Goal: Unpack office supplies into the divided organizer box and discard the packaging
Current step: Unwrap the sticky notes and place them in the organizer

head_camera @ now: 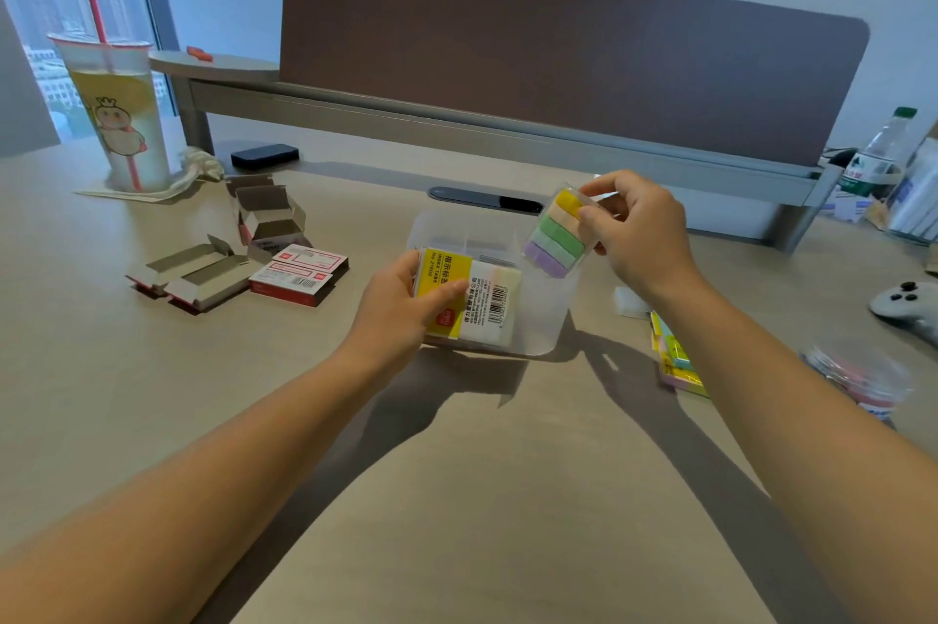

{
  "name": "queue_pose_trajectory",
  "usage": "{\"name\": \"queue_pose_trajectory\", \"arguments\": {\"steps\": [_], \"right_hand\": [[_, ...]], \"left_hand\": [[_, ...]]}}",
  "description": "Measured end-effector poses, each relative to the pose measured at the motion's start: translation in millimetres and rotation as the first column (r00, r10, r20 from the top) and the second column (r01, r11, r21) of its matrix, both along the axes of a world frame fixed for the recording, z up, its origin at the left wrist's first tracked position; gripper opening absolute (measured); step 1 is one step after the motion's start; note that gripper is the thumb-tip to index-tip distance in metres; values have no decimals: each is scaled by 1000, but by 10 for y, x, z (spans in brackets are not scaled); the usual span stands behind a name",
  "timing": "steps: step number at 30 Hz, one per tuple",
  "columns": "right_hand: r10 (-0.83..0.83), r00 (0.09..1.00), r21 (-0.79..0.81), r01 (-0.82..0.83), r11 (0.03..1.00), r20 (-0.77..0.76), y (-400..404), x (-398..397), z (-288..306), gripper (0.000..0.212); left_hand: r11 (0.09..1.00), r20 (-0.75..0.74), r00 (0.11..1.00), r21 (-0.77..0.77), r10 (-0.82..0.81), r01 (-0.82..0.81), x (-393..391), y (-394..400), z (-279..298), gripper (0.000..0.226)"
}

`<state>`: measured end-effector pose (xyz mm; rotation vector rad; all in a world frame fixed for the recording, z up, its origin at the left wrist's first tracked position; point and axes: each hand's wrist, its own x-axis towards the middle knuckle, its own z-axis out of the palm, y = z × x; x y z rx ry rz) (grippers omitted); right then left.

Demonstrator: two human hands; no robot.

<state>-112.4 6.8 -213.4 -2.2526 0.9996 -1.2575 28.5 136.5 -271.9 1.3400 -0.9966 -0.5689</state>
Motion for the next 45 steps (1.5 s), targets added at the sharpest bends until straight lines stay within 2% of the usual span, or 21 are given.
{"name": "queue_pose_trajectory", "arguments": {"steps": [7, 14, 18, 25, 30, 33, 37, 40, 43, 45], "right_hand": [[-7, 989, -48, 0, 999, -148, -41, 14, 68, 22], [168, 970, 138, -144, 980, -179, 2, 71, -5, 22], [202, 963, 202, -165, 965, -178, -7, 51, -85, 19], [210, 948, 138, -180, 974, -238, 38, -7, -154, 22], [121, 987, 27, -119, 993, -107, 219, -158, -248, 24], [144, 989, -20, -145, 989, -40, 439, -273, -414, 22], [252, 950, -14, -259, 966, -185, 696, -264, -702, 22], [333, 859, 85, -326, 941, -389, 797, -181, -847, 33], [340, 770, 78, -356, 931, -540, 834, -146, -914, 38], [327, 756, 60, -358, 932, -567, 846, -144, -918, 38]], "left_hand": [[1000, 10, 1000, 4, 8, -8, 0, -10, -1, 11], [1000, 23, 1000, 14, 21, -21, -1, -10, -12, 11], [1000, 40, 999, 21, 22, -23, -4, -21, -25, 11], [999, 44, 999, 45, 29, -31, -25, -4, -48, 12], [994, 43, 997, 89, 57, -61, -59, 81, -61, 21], [988, 35, 997, 136, 67, -71, -60, 210, -91, 17], [951, 148, 969, 208, 200, -228, 16, 390, -159, 15], [897, 283, 911, 244, 299, -369, 134, 485, -190, 40], [810, 471, 817, 302, 332, -503, 241, 559, -230, 56], [756, 595, 727, 284, 343, -589, 290, 609, -263, 64]]}}
